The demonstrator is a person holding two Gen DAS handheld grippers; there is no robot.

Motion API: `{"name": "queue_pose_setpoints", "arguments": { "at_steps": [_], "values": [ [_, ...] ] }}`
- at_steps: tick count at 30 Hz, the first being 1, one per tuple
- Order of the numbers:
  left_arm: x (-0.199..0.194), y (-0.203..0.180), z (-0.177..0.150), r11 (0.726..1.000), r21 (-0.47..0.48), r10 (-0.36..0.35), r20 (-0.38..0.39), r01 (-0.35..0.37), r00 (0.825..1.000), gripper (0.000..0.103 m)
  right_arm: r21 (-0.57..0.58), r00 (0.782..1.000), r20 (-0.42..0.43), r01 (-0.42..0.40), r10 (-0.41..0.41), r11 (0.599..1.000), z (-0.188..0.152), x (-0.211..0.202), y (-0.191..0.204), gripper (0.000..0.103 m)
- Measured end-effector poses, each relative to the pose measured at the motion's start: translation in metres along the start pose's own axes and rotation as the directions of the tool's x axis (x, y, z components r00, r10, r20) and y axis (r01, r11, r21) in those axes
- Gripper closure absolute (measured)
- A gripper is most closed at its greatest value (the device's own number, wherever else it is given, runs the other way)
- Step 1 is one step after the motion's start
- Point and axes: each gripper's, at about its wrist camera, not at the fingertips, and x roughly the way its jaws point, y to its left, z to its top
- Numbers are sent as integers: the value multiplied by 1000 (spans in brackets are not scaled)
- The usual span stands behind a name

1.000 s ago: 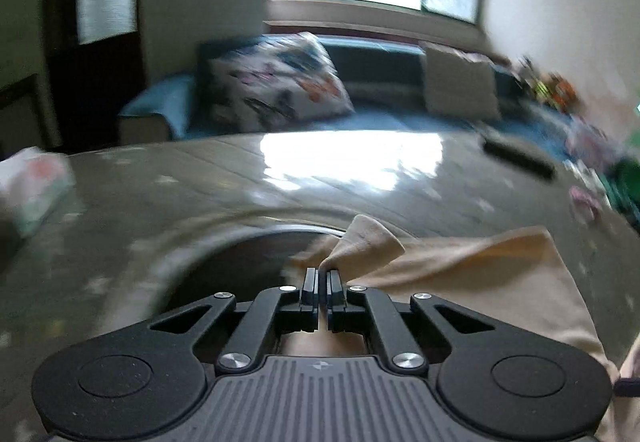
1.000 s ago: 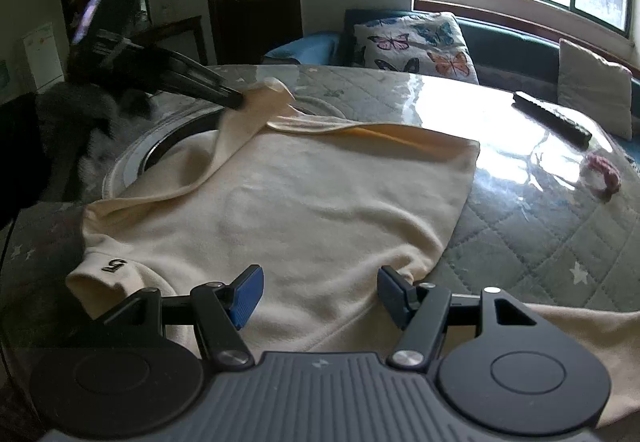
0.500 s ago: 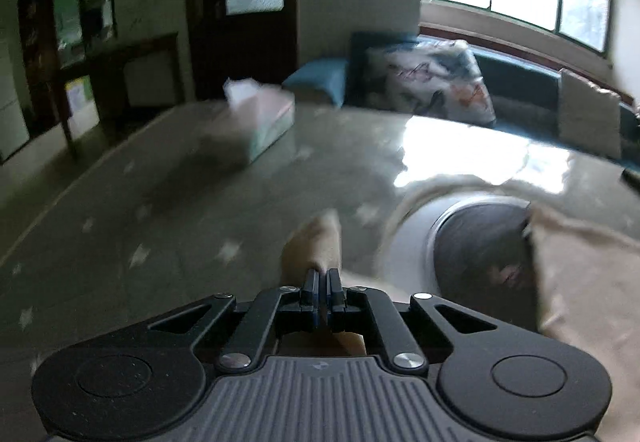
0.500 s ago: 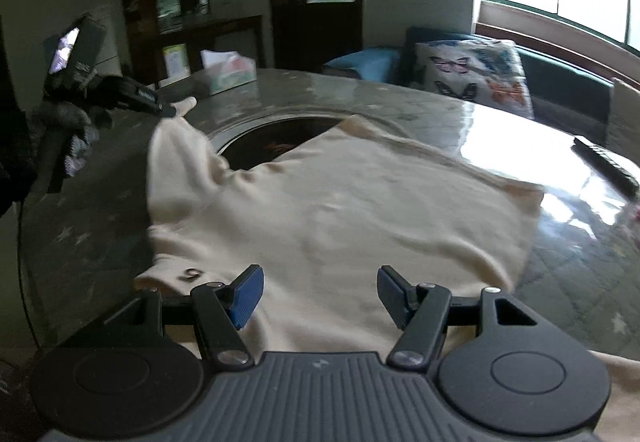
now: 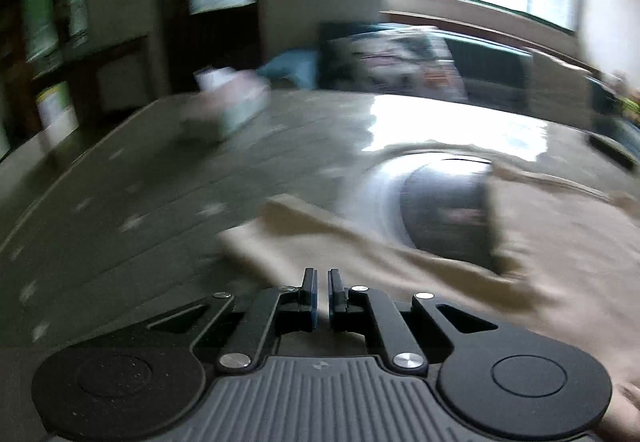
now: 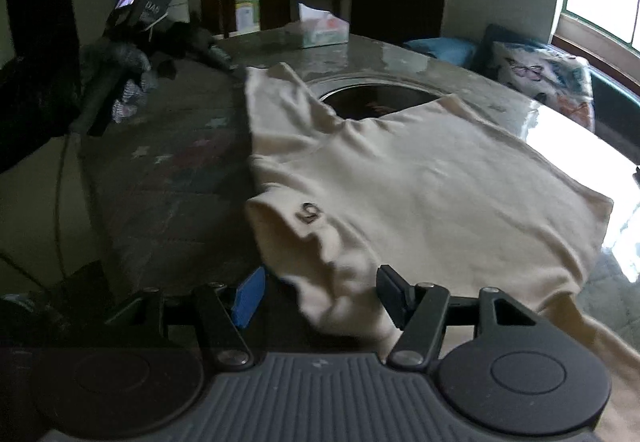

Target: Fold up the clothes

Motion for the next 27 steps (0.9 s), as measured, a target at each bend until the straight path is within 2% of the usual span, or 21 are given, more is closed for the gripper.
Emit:
{"name": "queue_pose_setpoints", "arguments": {
  "at_steps": [2, 4, 7, 10, 12, 15, 20, 22, 27],
  "values": [
    [-7, -25, -1, 994, 63, -94, 2, 94, 996, 95, -4, 1000, -4, -10, 10, 1000, -2, -2, 3, 40],
    [-13, -51, -4, 975, 128, -179, -12, 179, 984, 95, -5, 1000, -12, -23, 23, 1000, -5, -3, 5, 40],
    [-19, -89, -11, 934, 209, -288, -38, 290, 957, 88, -7, 998, -21, -53, 53, 999, -8, -5, 8, 39],
    [-22, -121, -21, 891, 282, -352, -65, 356, 934, 83, -10, 994, -26, -109, 109, 994, -10, -10, 12, 41],
    [-21, -133, -26, 870, 315, -377, -74, 380, 923, 82, -8, 993, -18, -119, 119, 993, -11, -16, 11, 41],
    [-17, -140, -32, 852, 332, -396, -99, 405, 913, 82, 31, 998, 7, -68, 68, 997, -9, -25, -5, 41],
    [-11, -140, -45, 840, 350, -398, -118, 413, 910, 81, 115, 998, 46, 41, -47, 992, -4, -39, -38, 40],
    [-14, -138, -48, 834, 361, -405, -116, 418, 907, 82, 174, 993, 54, 94, -105, 980, -2, -36, -59, 40],
    [-16, -136, -52, 827, 363, -417, -116, 429, 902, 82, 274, 983, 48, 156, -176, 949, 7, -15, -102, 40]
  ]
}}
